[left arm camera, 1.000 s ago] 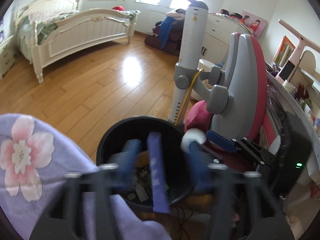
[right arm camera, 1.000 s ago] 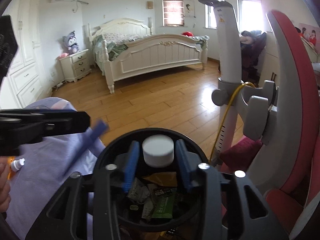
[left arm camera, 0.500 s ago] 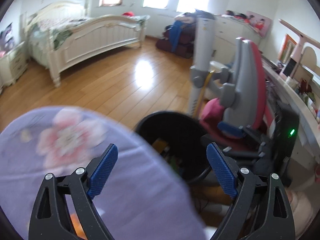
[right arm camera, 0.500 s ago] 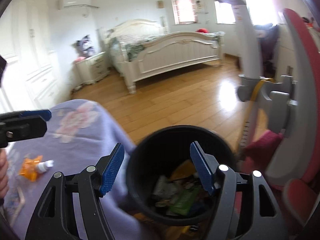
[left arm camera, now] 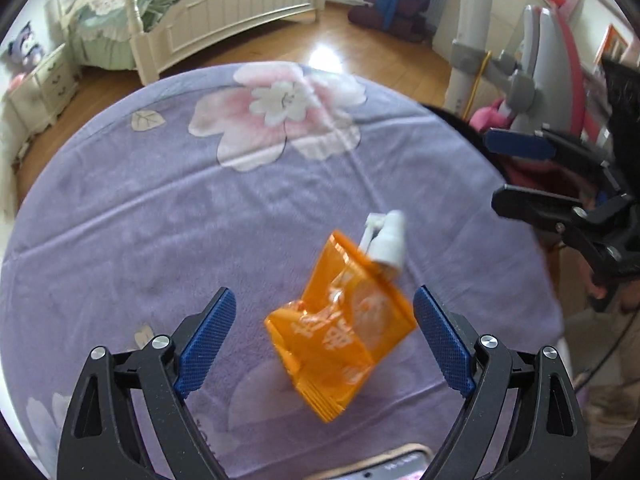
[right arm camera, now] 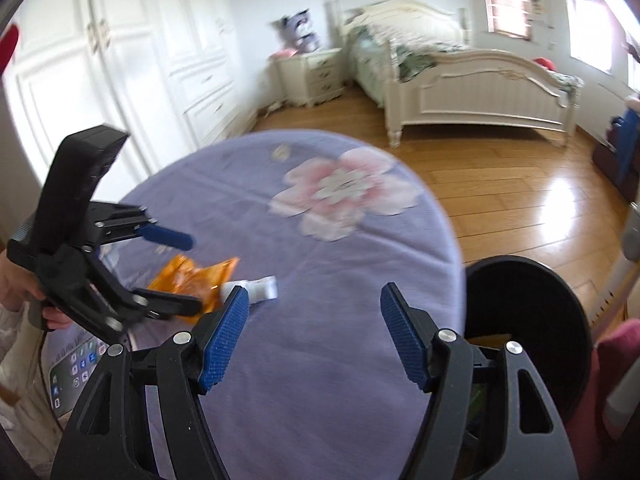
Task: Collect trash
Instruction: 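Grasp the orange packet with the left tool while the right tool grasps the white pump head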
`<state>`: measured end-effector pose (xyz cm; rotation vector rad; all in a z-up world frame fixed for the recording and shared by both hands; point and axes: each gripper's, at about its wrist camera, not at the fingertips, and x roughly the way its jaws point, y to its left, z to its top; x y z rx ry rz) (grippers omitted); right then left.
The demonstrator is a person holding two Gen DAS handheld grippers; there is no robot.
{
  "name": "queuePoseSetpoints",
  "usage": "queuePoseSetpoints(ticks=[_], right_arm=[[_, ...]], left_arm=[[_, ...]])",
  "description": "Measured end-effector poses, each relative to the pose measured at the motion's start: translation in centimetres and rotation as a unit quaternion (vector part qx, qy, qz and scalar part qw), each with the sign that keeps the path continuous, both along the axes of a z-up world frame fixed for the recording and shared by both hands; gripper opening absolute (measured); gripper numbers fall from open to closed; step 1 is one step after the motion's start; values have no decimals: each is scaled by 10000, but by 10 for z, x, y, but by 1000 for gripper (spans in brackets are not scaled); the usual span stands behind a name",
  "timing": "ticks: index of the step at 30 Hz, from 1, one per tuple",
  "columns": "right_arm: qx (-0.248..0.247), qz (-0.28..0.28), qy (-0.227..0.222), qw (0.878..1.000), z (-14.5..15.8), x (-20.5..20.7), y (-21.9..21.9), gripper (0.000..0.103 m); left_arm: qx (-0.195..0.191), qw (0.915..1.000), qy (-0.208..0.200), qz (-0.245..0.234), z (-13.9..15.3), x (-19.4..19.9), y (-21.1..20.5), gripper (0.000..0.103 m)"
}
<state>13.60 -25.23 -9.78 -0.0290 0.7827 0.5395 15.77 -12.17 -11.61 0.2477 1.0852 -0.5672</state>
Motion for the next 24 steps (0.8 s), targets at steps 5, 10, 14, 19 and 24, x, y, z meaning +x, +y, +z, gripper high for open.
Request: queuePoseSetpoints(ticks=[5,10,14,19,24], right_arm=[[-213,448,183,9986,-7,3,33,68],[-478,661,281,9963,-16,15,63,67],[-634,613,516,9948,-26,31,76,57],[-807,618,484,9936,-30,34,83,44],[-428,323,169,9984,-14,20,56,44]], left_arm=[[-289,9995,-110,57,-5,-2,16,53],[-779,9959,-101,452,-3,2,43,33],[-941,9923,-246,765,7,0,61,32],[-1045,9889,-418,970,22,-1,69,32],[-1128,9857,-667,1062,47,-2,53,32]])
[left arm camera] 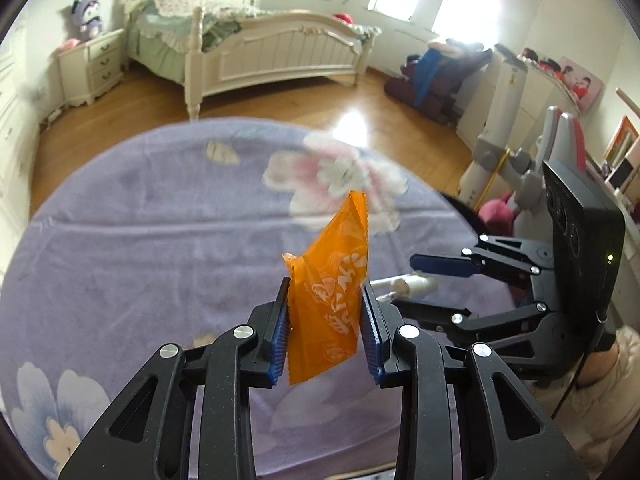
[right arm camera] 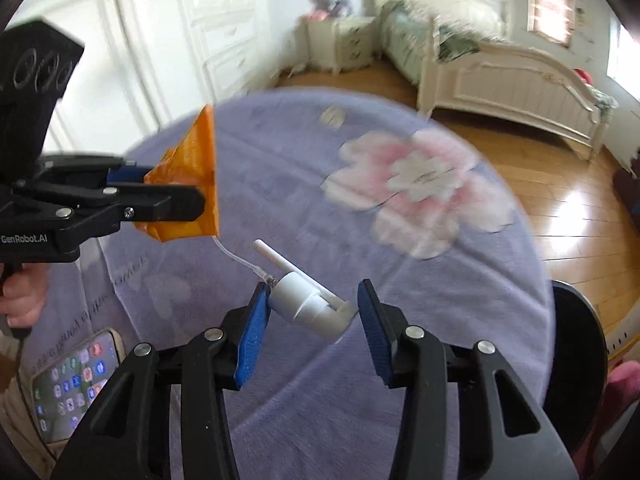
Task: Collect trash
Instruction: 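Grasp the orange packet with the left tool while the right tool grasps the white pump head, then carry the orange packet and pump head over the bin and open both tools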
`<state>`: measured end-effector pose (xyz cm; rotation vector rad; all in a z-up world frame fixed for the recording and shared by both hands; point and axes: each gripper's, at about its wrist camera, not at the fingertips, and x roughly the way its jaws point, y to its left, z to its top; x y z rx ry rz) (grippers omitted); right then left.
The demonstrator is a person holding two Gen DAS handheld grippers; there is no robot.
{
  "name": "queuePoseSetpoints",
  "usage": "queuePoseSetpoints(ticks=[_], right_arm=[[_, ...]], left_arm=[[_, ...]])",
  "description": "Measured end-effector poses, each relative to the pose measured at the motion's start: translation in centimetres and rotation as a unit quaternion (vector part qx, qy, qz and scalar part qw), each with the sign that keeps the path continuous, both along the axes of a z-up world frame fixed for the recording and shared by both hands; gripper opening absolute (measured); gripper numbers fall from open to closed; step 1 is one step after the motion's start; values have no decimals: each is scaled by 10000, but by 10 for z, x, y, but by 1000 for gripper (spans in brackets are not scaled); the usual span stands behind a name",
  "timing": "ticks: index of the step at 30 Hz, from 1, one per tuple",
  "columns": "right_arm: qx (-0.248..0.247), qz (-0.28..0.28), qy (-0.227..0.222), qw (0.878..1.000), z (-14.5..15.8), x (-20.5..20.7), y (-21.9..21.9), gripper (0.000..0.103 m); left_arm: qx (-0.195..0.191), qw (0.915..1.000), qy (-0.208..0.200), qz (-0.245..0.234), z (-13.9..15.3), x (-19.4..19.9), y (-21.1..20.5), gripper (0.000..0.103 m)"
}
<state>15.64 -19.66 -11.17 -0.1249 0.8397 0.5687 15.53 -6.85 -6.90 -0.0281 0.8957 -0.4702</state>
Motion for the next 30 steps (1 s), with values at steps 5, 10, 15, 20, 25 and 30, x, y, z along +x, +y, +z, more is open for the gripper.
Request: queuePoseSetpoints(ticks=[5,10,15,20,25,30], right_arm=[[344,-1170,-1060,9869,43,-18,-68,44],[234,-2084,-1884,9594,71,-39,-126,44],[-10,-2528,-1935,9480,70,-44,-164,44],[-374,-2909,-1909,9368,57,-44,-189,44],[-567,-3097,-1812,9317,41,-39,-200,44],[-644,-3249,-1697,9282,31,-36,-210,45]], left_arm=[[-47,9993,-352,-142,33,-1,-40,32],[-124,9969,-611,-484,51,0,-101,32],[-204,9938,-643,-887,54,3,-161,32],[-246,9914,-544,-1162,42,12,-206,32],[-245,9891,-435,-1388,29,22,-240,32],[-249,9885,-307,-1461,17,35,-266,32]])
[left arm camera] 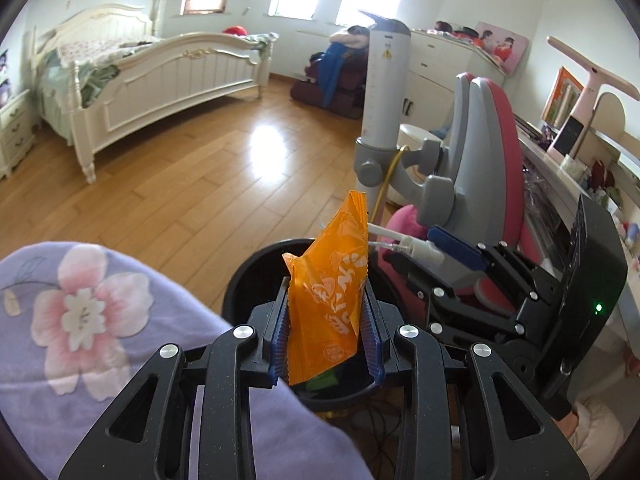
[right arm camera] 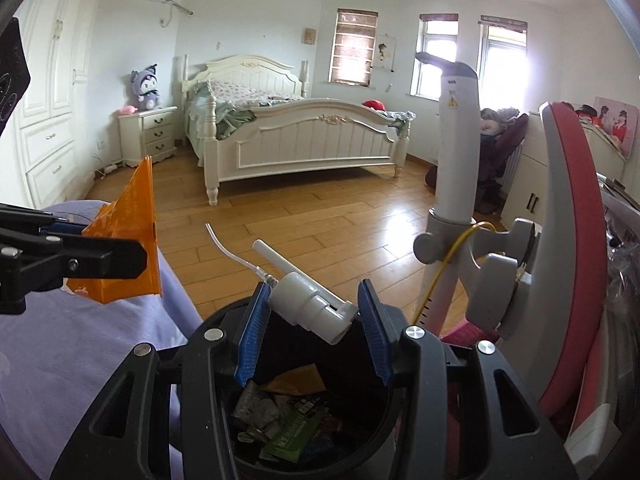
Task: Collect trash
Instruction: 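Carry the orange packet and pump head over the bin and open both tools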
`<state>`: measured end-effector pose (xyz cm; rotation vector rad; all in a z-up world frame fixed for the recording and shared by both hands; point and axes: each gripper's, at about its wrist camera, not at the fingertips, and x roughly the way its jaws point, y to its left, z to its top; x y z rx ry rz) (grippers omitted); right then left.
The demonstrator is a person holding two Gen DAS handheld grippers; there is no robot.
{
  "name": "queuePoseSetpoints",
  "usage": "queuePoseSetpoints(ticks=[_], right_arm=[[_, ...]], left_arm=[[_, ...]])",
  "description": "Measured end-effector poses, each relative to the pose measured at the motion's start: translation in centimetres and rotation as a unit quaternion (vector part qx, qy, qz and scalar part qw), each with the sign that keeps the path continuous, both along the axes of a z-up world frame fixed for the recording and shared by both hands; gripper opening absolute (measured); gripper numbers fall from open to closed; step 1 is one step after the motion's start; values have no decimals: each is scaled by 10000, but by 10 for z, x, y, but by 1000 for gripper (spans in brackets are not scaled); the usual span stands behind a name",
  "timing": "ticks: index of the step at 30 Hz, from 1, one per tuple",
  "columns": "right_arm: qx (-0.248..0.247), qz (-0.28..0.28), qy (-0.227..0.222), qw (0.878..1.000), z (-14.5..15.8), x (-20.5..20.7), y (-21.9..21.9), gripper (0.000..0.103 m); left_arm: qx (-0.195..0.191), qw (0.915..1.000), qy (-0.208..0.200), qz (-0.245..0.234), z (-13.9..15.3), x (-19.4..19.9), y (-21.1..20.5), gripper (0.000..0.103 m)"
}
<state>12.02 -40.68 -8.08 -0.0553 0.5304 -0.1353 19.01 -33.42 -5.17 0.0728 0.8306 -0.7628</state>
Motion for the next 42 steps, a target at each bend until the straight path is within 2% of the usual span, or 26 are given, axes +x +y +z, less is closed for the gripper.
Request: queuePoseSetpoints(ticks=[11,18,20,21,22,23,24,31,35,40,42], right_arm=[[11,-265,167,9995,-17,14,-30,45],[-24,-437,236,9988,-24,21,-40,45],[-29,-513,264,9983,-26,24,-45,46],[-44,-573,284,9979,-27,24,-46,51],[-86,-650,316,9973,-27,25,-46,57],[-97,-677,316,9972,-27,24,-46,70],[-80,-673,276,9973,-27,22,-47,78],[259,-368,128,9989,-13,2,-32,79],[515,64,50,9986,2,-10,-4,86],[816,784,-27,9936,28,-20,48,90],[1045,1152,-29,9878,40,-24,72,95]], left_arm=[[53,9997,226,-68,-23,33,-41,32],[16,9997,238,-41,-30,46,-54,32],[3,9998,162,-82,-30,48,-57,47],[13,9999,88,-59,-29,47,-58,67],[-2,10000,-43,7,-26,46,-57,85],[-41,9999,-124,40,-23,45,-55,91],[-59,9998,-190,69,-19,43,-53,96],[80,9990,-391,202,6,25,-30,98],[371,9964,-585,486,27,4,0,98],[459,9902,-739,1089,52,-25,67,98],[614,9840,-825,1452,58,-39,102,98]])
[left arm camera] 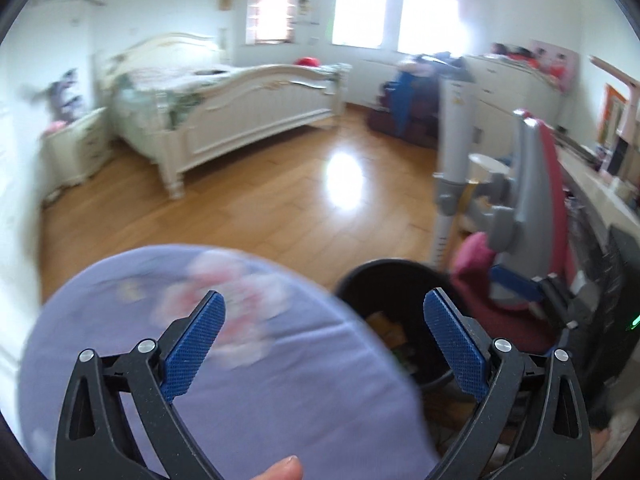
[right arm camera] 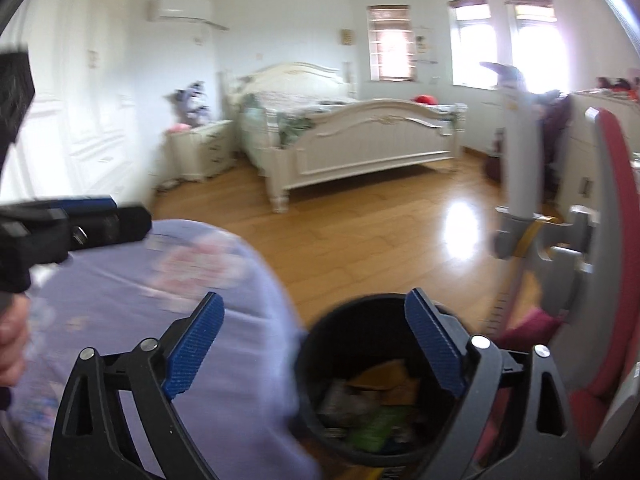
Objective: Collect trash
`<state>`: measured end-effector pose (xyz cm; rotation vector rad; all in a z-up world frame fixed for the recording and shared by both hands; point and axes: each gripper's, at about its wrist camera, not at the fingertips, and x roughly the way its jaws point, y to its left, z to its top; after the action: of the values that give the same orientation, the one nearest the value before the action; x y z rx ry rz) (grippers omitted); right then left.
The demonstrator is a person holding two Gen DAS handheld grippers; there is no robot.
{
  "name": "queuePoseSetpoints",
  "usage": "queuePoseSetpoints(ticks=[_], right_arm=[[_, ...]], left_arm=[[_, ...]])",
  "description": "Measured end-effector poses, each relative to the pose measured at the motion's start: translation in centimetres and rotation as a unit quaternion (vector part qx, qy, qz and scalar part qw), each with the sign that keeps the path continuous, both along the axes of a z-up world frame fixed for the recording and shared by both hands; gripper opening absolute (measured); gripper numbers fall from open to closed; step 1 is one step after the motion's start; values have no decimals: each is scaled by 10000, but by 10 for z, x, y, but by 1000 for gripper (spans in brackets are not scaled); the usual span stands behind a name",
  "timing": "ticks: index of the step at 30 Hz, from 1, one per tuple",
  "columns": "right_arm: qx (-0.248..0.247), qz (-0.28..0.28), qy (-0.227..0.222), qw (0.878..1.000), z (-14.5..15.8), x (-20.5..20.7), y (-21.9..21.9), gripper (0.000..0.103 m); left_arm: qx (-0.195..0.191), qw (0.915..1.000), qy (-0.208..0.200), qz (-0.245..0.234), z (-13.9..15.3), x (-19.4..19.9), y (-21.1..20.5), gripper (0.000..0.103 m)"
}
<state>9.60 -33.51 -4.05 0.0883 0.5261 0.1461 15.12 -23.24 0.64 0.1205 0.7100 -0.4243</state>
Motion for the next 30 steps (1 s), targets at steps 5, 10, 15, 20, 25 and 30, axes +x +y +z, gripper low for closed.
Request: queuePoseSetpoints(ticks=[5,10,15,20,25,30], right_arm=[[364,854,25,9957,23,-12,63,97],[670,1399,176,9877,32,-22,122,98],[716,1508,297,9855,21,-28,167,98],[478,1430,291,9881,2,-31,197,98],[323,1053,128,9938,-9,-22,209,98],[-15,766,-16,9971,-22,-18,214,98]], left_arm=[[254,9938,-185,1067,5,-38,98,98],[566,9802,-529,1822,-3,-80,175,98],[689,9676,-499,2377,-34,-104,240,98],[174,9597,-194,2799,-68,-105,286,98],[-91,9559,-187,2929,-84,-95,300,98],[-284,9586,-175,2828,-86,-79,294,98]])
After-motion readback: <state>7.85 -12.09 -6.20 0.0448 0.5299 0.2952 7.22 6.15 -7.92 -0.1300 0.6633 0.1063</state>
